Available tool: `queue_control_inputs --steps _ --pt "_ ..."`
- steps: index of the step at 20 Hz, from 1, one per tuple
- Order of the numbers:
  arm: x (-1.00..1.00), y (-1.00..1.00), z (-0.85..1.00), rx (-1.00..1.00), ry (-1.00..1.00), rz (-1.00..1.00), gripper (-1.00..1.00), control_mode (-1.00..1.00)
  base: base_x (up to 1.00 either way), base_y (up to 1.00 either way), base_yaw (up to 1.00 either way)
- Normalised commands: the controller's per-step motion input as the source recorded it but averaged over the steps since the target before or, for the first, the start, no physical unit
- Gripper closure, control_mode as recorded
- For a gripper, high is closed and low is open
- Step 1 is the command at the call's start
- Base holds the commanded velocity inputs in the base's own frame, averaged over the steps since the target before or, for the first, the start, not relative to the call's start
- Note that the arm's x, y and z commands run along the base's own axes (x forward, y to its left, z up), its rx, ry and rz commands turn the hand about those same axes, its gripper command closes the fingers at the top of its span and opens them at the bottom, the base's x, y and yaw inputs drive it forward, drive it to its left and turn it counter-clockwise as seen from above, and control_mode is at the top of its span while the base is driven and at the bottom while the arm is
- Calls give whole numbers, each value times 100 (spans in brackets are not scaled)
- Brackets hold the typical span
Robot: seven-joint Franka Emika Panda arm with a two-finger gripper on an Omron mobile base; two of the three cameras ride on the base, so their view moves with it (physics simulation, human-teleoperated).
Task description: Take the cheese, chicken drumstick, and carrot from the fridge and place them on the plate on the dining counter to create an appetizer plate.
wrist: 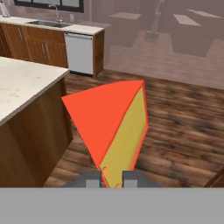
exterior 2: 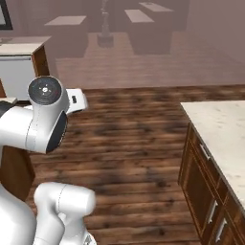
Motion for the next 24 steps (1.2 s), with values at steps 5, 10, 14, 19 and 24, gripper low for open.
queue_control_inputs --steps 5,10,14,19,24 --pt "0 0 0 0 0 0 100 100 75 -18 1" --pt "0 0 0 0 0 0 100 100 66 -20 0" --pt "0 0 0 0 0 0 100 100 64 -16 -2" --pt "0 0 0 0 0 0 100 100 63 -7 -6" --pt "0 0 0 0 0 0 100 100 72 -2 -9"
